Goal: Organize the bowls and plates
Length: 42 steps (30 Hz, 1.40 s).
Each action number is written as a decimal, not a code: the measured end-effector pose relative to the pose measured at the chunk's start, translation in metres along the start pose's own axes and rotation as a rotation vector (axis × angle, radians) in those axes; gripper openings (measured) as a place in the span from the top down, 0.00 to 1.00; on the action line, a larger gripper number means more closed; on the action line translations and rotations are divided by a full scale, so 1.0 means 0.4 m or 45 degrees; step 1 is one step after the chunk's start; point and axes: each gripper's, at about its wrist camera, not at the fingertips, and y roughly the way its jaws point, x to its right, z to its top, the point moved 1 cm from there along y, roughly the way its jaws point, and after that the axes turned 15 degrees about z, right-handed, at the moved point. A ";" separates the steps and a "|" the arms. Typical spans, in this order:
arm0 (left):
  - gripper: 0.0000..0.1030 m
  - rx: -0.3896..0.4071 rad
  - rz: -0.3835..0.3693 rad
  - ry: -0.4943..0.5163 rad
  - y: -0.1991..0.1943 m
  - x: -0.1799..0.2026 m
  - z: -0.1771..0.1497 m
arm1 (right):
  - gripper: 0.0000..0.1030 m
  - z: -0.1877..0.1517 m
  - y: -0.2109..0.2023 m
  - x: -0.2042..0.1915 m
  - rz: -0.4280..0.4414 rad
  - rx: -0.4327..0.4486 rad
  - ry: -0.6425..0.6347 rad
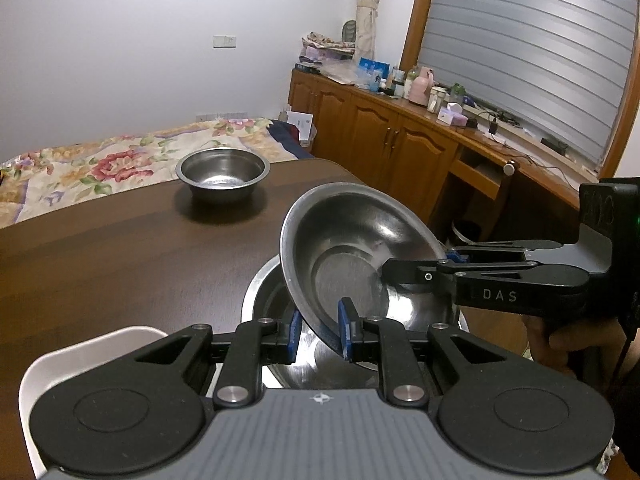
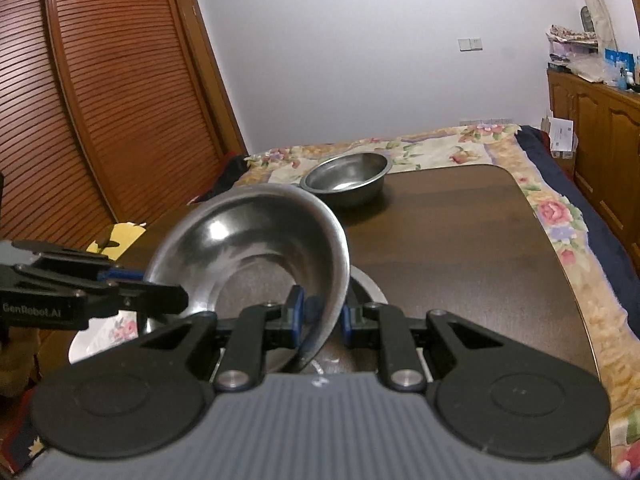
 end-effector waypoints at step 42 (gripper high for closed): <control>0.77 0.006 0.102 -0.065 0.009 -0.038 -0.042 | 0.86 -0.038 0.061 -0.085 -0.144 -0.201 -0.448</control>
